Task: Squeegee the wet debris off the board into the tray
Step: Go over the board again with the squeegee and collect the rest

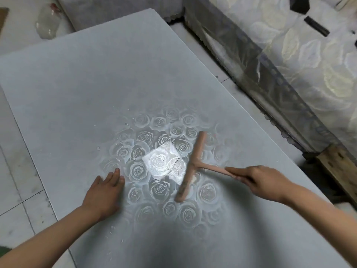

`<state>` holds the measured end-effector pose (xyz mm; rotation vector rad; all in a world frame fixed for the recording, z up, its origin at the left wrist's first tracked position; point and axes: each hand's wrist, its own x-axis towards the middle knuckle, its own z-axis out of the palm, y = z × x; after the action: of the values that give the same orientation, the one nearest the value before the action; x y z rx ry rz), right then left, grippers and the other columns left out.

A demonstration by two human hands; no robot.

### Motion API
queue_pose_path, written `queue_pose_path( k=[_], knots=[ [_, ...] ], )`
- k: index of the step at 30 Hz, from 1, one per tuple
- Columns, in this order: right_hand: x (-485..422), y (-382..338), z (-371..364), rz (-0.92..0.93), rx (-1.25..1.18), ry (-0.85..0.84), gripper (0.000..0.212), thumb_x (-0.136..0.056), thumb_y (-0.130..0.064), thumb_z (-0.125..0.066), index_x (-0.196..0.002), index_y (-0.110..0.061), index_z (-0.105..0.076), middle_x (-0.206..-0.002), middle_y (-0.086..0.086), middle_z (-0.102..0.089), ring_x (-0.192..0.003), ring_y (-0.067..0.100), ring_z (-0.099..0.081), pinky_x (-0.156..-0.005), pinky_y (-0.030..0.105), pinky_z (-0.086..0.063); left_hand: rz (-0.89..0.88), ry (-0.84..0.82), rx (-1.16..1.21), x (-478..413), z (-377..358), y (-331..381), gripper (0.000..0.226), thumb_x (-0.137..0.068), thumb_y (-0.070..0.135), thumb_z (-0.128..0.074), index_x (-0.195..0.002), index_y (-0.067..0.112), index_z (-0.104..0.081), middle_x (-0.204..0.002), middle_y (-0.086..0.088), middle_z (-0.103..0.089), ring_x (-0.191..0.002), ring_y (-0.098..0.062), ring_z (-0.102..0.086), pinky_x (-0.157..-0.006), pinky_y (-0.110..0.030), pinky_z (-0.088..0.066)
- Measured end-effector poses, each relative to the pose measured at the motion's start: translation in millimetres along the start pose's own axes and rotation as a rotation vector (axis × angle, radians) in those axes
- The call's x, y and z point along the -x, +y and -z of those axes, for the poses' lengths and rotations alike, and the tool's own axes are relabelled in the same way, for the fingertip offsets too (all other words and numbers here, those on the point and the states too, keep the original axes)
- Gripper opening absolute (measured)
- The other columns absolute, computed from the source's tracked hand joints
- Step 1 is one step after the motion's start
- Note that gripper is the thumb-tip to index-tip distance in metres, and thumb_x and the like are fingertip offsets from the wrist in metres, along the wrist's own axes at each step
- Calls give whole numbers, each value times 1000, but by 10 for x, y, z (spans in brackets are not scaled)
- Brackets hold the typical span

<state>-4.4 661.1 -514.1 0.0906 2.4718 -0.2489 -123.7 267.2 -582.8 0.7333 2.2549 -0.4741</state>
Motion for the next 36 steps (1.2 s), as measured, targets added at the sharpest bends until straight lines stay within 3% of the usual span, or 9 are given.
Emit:
queue_pose_path(
  k=[4, 8, 10, 13, 20, 24, 28, 33, 36],
  knots=[
    [-485, -502, 149, 173, 27, 42, 40, -99, -49, -29, -139, -57, -30, -124, -7, -61, -110, 21, -56, -81, 33, -44, -5, -32, 33, 10, 19, -15, 69, -91, 16, -38, -152, 14, -5, -159, -10, 16, -149, -22, -2, -118, -40, -9],
    [-441, 38, 552, 144, -23, -50, 37, -98, -49, -36, -131, -63, -33, -135, -33, -46, -124, 6, -49, -95, 30, -43, -37, -49, 25, 14, 68, -105, 71, -90, 7, -36, -152, 16, -3, -160, -7, 16, -149, -19, -2, -119, -41, -5],
    [-347, 326, 641, 77, 61, -141, 37, -98, -48, -36, -130, -66, -30, -135, -35, -45, -123, 3, -48, -92, 26, -42, -49, -44, 34, -6, 44, -138, 72, -89, 5, -34, -153, 17, -2, -160, -7, 17, -149, -19, -1, -119, -42, -3],
    [-419, 254, 600, 64, 105, -144, 41, -100, -43, -34, -134, -64, -25, -137, -30, -46, -121, 5, -49, -86, 23, -41, -60, -39, 32, -22, 29, -165, 73, -89, 5, -36, -153, 17, -2, -159, -8, 17, -149, -19, -1, -120, -42, -2],
    [-1041, -739, 522, 314, 106, 3, 41, -99, -43, -36, -137, -58, -32, -126, -12, -59, -116, 15, -53, -86, 30, -43, -75, -61, 79, -29, 66, -157, 73, -90, 4, -36, -153, 18, -3, -160, -7, 16, -149, -19, -2, -120, -43, -1],
    [-877, -110, 948, 194, 132, -67, 36, -97, -50, -36, -125, -71, -27, -129, -29, -52, -117, 2, -50, -82, 20, -36, -105, -51, 59, -16, 50, -224, 74, -90, 5, -37, -153, 19, -1, -159, -6, 18, -149, -19, -1, -119, -44, 0],
    [-873, -77, 996, 82, 263, -121, 39, -100, -44, -33, -130, -68, -27, -123, -26, -54, -114, 5, -50, -76, 19, -33, -109, -8, 90, -23, -33, -239, 76, -89, 5, -38, -153, 18, 0, -159, -8, 19, -149, -20, 0, -118, -45, 0],
    [-1201, -953, 694, 263, 189, -38, 45, -99, -35, -39, -136, -58, -32, -123, -11, -58, -115, 15, -53, -81, 29, -41, -118, 64, 201, -18, -74, -267, 74, -88, 6, -38, -154, 21, -7, -160, -3, 14, -149, -16, -6, -119, -42, 0],
    [-1166, -978, 903, 262, 222, 23, 42, -98, -40, -40, -133, -63, -33, -122, -18, -59, -113, 12, -54, -75, 27, -37, -149, 177, 359, 27, -82, -437, 70, -85, 2, -38, -149, 28, -28, -161, 11, -2, -144, -12, -23, -120, -32, -9]
  ],
)
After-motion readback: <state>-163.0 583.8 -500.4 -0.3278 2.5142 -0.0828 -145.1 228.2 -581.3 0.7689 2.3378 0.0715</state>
